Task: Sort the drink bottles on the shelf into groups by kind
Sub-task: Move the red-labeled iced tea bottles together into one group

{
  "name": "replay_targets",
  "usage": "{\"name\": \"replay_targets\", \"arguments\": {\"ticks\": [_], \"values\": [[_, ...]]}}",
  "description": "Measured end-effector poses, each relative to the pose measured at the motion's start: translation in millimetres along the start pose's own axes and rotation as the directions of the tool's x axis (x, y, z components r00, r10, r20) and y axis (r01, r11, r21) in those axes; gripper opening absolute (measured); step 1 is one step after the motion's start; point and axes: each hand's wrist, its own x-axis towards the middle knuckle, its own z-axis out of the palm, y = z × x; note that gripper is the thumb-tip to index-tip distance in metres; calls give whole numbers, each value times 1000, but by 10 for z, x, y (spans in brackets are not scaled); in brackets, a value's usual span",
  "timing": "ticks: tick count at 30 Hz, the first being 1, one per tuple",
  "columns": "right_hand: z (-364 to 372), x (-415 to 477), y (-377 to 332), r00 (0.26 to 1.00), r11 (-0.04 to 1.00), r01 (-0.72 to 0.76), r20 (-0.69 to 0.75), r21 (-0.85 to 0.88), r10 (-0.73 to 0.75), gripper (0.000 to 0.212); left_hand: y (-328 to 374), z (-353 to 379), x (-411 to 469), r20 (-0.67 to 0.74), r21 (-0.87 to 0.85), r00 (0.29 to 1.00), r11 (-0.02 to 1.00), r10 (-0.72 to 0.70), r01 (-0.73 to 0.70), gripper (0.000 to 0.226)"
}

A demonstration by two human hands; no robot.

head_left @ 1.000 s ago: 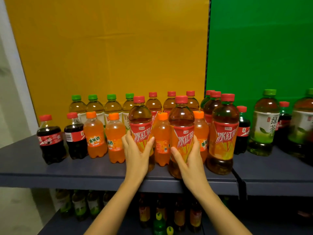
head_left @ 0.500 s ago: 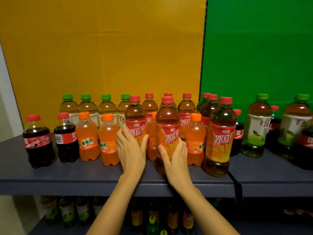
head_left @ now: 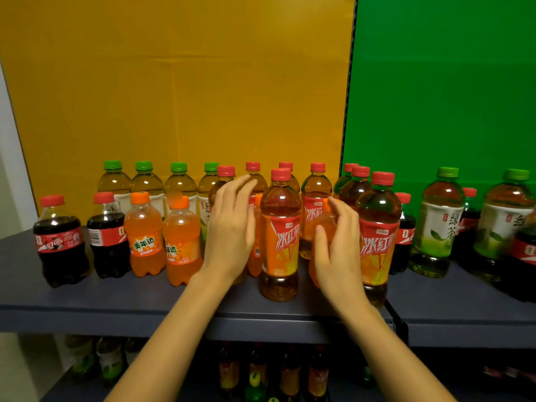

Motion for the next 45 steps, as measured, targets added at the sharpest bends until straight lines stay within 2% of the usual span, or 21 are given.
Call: {"name": "replay_targets", "arguments": {"ticks": [2, 4, 7, 10, 12, 16, 19, 21, 25, 32, 39, 43, 45], "values": [[-22, 98, 1, 1000, 999, -9, 22, -41, 10, 47, 46, -46, 172, 131, 18, 991, 1000, 6, -8, 42], [-20, 163, -5, 999, 994, -4, 50, -111, 9, 52, 11, -27, 322, 317, 140, 947, 985, 57, -106, 48], [-11, 197, -2, 996, 979, 4, 88, -205, 14, 56, -81, 7, 501, 587, 301, 805, 900, 86, -315, 54], [12, 158, 43, 990, 962, -16, 131, -273, 54, 61, -101, 1, 692, 755, 353, 655, 818, 38, -455, 50], [37, 110, 67, 989, 956, -20, 132, -292, 61, 64, -89, -12, 805, 823, 322, 568, 827, -4, -461, 47], [86, 69, 90, 989, 948, -39, 123, -316, 81, 74, -24, -5, 979, 909, 273, 403, 886, -109, -376, 65], [120, 81, 110, 989, 941, -47, 115, -336, 91, 80, 6, 33, 1089, 956, 199, 270, 928, -113, -316, 70], [136, 82, 117, 992, 942, -32, 101, -334, 69, 81, 24, 62, 1122, 968, 178, 226, 937, -111, -300, 74], [152, 48, 139, 993, 964, -42, 95, -264, 69, 82, 59, 143, 1101, 971, 182, 201, 950, -132, -252, 78], [162, 59, 203, 964, 956, -201, 131, -215, 232, 81, 15, 271, 1107, 982, 144, 154, 958, -107, -249, 81], [128, 199, 152, 941, 944, -266, 159, -197, 299, 77, 30, 261, 1173, 966, 138, 238, 978, -97, -159, 83], [108, 291, 103, 951, 953, -252, 137, -170, 276, 76, -7, 217, 1292, 932, 157, 348, 979, -103, -130, 51], [98, 366, 70, 963, 963, -226, 116, -146, 243, 75, 7, 179, 1379, 915, 155, 387, 984, -111, -85, 48]]}}
